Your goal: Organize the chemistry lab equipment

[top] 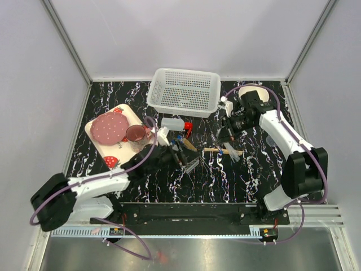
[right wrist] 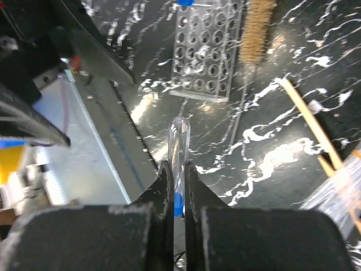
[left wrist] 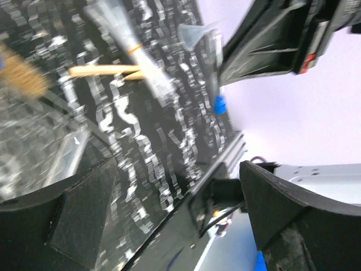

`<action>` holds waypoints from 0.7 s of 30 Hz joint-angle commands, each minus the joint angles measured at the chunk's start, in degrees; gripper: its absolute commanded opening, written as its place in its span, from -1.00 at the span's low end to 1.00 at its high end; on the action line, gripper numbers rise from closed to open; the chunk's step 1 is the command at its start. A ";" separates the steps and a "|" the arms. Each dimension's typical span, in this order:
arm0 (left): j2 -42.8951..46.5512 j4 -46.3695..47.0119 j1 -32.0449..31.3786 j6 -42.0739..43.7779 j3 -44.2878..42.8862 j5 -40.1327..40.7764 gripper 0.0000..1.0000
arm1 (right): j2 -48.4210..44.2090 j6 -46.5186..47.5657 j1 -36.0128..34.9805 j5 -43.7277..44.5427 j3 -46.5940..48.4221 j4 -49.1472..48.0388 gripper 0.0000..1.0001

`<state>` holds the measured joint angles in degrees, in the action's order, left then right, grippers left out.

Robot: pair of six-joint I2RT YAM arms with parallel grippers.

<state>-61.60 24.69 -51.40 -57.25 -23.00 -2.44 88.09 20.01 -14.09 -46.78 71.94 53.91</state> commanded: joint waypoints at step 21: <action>-31.55 11.44 -5.73 -9.02 -28.23 -3.19 -0.17 | 2.79 -8.85 7.93 -20.72 0.04 0.85 -0.99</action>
<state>-91.98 33.47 -56.75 -66.46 -47.35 -3.75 93.60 12.56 -6.63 -65.47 72.40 56.66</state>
